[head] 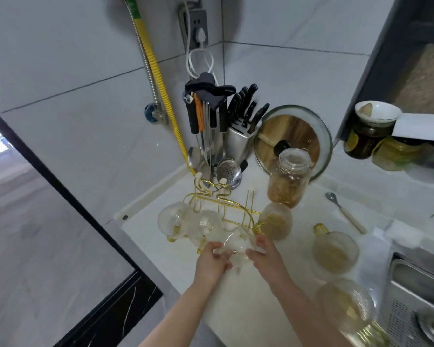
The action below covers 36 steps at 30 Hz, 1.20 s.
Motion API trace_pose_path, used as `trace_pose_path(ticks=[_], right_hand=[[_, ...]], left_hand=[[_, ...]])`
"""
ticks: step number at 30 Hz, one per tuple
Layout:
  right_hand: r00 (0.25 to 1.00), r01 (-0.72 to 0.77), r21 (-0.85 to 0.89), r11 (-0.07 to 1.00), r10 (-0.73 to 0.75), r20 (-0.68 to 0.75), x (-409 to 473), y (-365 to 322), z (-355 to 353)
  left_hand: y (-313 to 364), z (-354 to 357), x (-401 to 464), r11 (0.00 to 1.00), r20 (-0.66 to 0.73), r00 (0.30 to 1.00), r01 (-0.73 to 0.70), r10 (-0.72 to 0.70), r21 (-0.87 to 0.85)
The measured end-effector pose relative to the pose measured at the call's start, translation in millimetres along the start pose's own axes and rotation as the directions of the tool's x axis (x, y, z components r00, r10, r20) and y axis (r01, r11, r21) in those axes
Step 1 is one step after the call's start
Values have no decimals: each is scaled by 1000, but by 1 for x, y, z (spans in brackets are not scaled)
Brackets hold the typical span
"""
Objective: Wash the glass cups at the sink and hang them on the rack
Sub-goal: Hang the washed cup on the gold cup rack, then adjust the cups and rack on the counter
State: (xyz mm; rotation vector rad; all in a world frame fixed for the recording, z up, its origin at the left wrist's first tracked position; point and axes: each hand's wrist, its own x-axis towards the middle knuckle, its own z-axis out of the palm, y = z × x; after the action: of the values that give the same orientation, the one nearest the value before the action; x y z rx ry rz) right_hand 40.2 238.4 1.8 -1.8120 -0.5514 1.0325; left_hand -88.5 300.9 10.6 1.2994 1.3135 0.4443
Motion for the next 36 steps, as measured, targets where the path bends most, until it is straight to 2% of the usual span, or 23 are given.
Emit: trace_pose_path(ticks=[3, 5, 7, 8, 11, 13, 15, 18, 22, 29, 36], right_hand=[[999, 20, -114, 993, -23, -23, 2, -6, 0], [997, 64, -231, 971, -73, -29, 3, -18, -1], [990, 125, -313, 942, -141, -30, 9, -38, 0], [984, 154, -354, 922, -175, -27, 13, -51, 0], [974, 203, -468, 860, -227, 6, 25, -84, 7], [966, 250, -494, 833, -252, 64, 30, -103, 12], [957, 285, -547, 787, -265, 117, 35, -119, 19], [954, 301, -608, 734, -230, 195, 44, -130, 29], [959, 281, -616, 736, -200, 200, 54, -127, 38], [946, 321, -582, 747, -231, 225, 49, -120, 49], [908, 416, -533, 737, -305, 287, 43, -115, 62]], left_hand=[[3, -5, 8, 983, 47, 999, -30, 22, 178], [10, -13, 9, 917, 59, 997, -72, 53, 393], [26, -25, 9, 821, 14, 986, -146, 166, 552], [38, -32, 9, 801, -28, 968, -188, 248, 568], [77, -46, 21, 859, -189, 888, -320, 419, 400], [100, -49, 42, 918, -222, 907, -300, 358, 258], [117, -45, 64, 964, -178, 953, -219, 244, 147], [129, -36, 80, 992, -105, 988, -113, 117, 48], [130, -27, 86, 994, -82, 993, -91, 86, -55], [123, -35, 97, 994, -57, 994, -97, 94, -53], [116, -62, 111, 992, 24, 996, -85, 83, 97]])
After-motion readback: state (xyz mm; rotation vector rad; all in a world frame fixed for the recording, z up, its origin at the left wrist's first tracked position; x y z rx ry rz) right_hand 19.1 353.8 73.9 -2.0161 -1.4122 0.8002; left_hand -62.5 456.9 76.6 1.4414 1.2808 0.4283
